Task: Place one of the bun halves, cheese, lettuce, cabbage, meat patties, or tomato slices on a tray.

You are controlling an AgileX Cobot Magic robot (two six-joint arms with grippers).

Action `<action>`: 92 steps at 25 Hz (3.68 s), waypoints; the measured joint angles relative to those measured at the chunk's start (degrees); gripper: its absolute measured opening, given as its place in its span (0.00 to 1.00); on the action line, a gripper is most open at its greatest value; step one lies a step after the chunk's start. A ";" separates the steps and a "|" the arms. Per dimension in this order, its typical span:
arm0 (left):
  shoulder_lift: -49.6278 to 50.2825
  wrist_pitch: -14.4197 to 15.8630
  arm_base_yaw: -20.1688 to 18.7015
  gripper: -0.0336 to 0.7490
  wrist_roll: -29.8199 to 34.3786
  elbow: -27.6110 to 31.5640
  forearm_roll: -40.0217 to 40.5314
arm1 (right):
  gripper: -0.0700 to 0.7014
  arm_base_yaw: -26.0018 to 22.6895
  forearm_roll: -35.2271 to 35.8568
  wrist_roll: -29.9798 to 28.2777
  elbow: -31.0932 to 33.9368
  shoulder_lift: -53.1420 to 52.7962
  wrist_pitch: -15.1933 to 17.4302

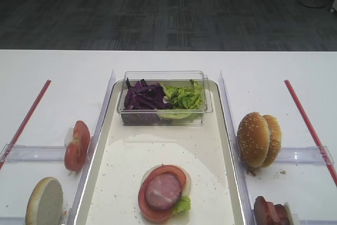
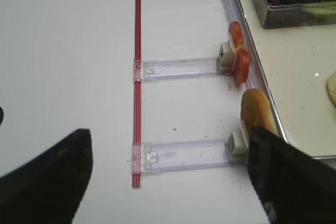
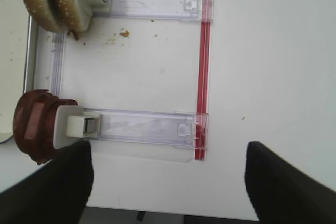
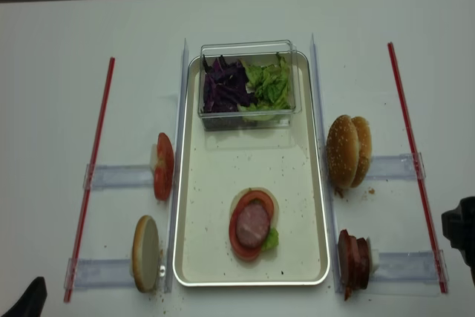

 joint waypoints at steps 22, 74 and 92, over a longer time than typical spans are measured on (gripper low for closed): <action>0.00 0.00 0.00 0.75 0.00 0.00 0.00 | 0.83 0.00 -1.95 0.00 2.58 -30.20 3.24; 0.00 0.00 0.00 0.75 0.00 0.00 0.00 | 0.83 0.00 -2.79 -0.10 2.58 -39.48 3.92; 0.00 0.00 0.00 0.75 0.00 0.00 0.00 | 0.83 0.00 -2.79 0.00 2.58 -39.48 3.92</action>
